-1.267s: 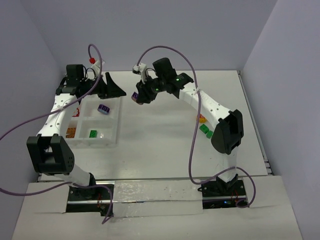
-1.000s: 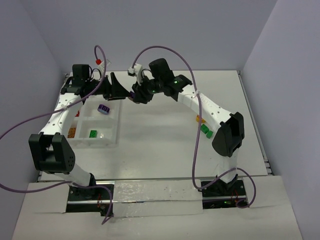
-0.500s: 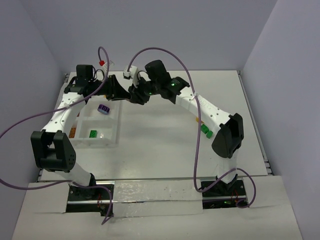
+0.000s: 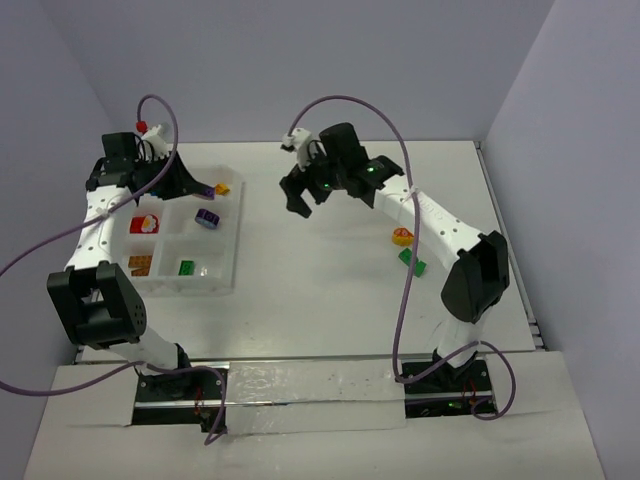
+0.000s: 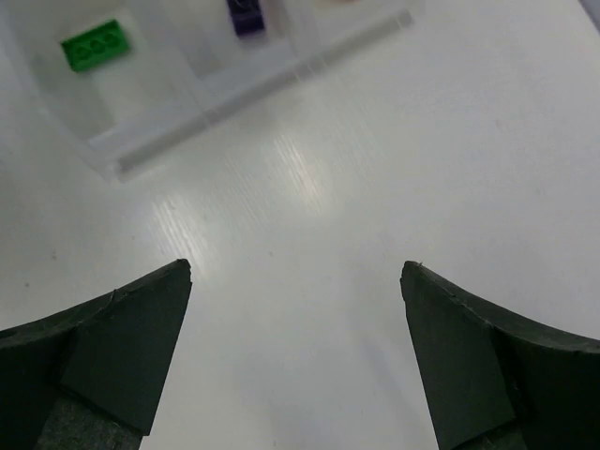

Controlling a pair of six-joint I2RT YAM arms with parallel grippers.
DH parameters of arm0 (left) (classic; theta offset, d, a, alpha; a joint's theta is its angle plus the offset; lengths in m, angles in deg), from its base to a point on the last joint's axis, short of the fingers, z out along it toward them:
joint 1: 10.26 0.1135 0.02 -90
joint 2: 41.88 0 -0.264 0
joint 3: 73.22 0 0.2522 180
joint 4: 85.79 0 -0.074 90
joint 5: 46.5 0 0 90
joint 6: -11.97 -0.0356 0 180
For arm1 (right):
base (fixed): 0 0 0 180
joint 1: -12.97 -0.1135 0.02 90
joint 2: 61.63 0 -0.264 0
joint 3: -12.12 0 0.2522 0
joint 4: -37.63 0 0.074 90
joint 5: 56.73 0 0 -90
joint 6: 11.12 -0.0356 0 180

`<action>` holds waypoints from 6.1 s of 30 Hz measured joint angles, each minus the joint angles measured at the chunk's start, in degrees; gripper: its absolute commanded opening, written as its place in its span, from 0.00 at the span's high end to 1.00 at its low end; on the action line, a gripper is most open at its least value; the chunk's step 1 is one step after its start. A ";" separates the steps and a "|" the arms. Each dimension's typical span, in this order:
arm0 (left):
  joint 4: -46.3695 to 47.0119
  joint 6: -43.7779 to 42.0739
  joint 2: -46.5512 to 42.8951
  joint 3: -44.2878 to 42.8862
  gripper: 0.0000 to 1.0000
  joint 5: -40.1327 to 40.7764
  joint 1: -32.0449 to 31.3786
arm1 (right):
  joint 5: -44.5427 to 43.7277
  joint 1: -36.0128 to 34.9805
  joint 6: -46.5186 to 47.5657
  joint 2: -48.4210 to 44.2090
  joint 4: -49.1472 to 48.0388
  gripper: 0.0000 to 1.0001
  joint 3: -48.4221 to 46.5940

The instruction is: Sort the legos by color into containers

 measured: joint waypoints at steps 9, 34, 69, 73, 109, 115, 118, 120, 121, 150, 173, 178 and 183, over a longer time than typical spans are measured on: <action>-0.83 -11.87 0.11 6.36 0.93 27.07 -0.18 | -2.36 16.60 -4.02 -2.18 3.01 0.00 9.83; -2.17 -16.69 8.35 4.57 0.45 37.08 -0.60 | -13.15 26.52 21.96 0.00 14.18 0.06 20.13; -2.74 -13.54 3.10 -0.91 0.32 20.38 -6.69 | -11.15 29.96 40.78 11.95 19.59 0.67 14.44; -2.81 -13.26 3.01 -0.93 0.28 17.31 -6.67 | -9.72 30.33 41.53 12.43 20.26 0.84 13.46; 6.15 10.34 5.61 -3.55 0.26 -19.10 -14.52 | 4.76 -2.22 1.28 11.94 8.91 1.00 -18.54; 6.27 11.59 6.50 -3.55 0.71 -20.70 -14.87 | 3.81 -3.30 0.73 11.94 8.08 1.00 -18.25; 6.80 13.12 6.79 -3.55 0.92 -21.26 -14.94 | 2.48 -3.60 0.88 11.94 7.75 0.81 -17.88; 7.17 13.67 7.21 -3.55 1.00 -22.12 -14.64 | 1.86 -3.75 0.87 11.94 7.69 0.37 -17.88; 7.34 13.78 7.41 -3.55 1.00 -22.45 -14.40 | 1.44 -3.81 0.62 11.94 7.69 0.30 -17.88; 2.24 -10.70 25.83 -18.96 0.75 37.39 -7.39 | -6.16 27.33 1.65 -9.57 12.24 0.01 22.99; 0.80 -12.12 25.66 -18.41 0.29 37.68 -7.38 | -17.81 28.05 11.21 -3.69 13.83 0.22 31.87; 0.82 -11.66 20.48 -16.51 0.24 31.40 -7.39 | -18.75 27.09 12.13 -2.70 13.05 0.37 31.97; 2.49 -10.70 12.20 -13.35 0.01 26.47 -7.39 | -19.20 26.48 12.77 -0.99 12.02 0.43 32.60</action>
